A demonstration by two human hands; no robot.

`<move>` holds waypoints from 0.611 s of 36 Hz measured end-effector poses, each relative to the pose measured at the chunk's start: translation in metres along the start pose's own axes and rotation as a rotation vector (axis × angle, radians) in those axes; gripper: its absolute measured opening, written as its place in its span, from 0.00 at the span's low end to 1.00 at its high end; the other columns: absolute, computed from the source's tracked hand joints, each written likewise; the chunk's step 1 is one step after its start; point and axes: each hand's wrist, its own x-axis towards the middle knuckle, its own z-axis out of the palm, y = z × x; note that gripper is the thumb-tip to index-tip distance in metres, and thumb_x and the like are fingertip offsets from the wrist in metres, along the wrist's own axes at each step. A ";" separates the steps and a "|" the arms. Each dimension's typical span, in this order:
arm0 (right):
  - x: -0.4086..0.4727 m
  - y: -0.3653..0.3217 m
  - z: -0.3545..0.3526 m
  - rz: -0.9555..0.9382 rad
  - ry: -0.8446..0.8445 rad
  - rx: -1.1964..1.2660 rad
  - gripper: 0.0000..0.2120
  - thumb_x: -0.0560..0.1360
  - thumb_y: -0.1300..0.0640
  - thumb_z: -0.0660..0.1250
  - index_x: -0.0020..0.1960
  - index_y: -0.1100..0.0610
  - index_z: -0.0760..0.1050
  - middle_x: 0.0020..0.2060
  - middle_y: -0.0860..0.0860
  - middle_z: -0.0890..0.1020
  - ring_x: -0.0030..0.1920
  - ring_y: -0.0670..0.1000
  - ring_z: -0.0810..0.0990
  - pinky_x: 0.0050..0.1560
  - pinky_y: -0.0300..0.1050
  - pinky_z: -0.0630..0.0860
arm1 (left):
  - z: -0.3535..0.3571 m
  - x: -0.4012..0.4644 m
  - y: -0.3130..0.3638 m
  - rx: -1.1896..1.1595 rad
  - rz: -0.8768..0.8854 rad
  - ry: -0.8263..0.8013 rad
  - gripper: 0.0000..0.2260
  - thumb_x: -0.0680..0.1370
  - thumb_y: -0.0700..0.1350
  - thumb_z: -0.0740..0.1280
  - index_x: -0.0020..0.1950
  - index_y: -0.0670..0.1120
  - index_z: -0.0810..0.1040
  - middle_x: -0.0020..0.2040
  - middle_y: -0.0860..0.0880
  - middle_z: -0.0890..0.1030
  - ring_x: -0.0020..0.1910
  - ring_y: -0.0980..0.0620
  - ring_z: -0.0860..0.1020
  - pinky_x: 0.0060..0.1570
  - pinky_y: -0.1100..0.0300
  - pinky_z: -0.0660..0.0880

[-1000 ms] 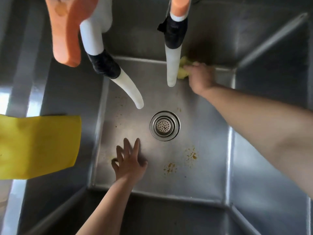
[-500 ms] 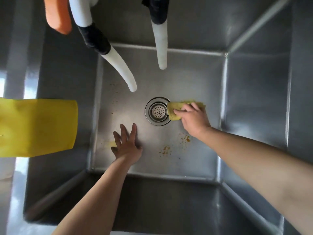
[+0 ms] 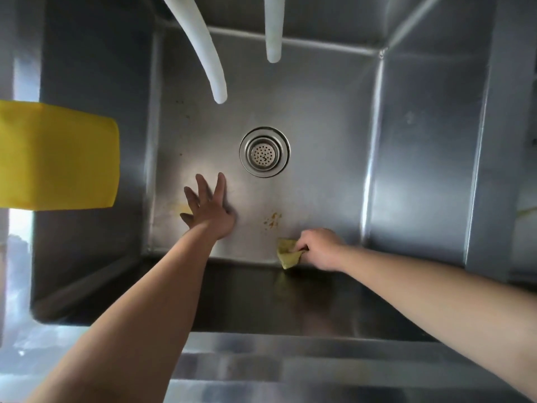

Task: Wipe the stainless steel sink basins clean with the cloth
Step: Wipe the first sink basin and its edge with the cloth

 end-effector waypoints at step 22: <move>0.033 -0.038 -0.151 -0.007 0.587 0.168 0.10 0.71 0.57 0.70 0.51 0.52 0.85 0.44 0.57 0.84 0.45 0.55 0.80 0.43 0.46 0.75 | -0.001 -0.002 0.003 -0.041 -0.030 -0.036 0.41 0.80 0.42 0.62 0.76 0.66 0.33 0.76 0.54 0.26 0.77 0.42 0.31 0.72 0.31 0.49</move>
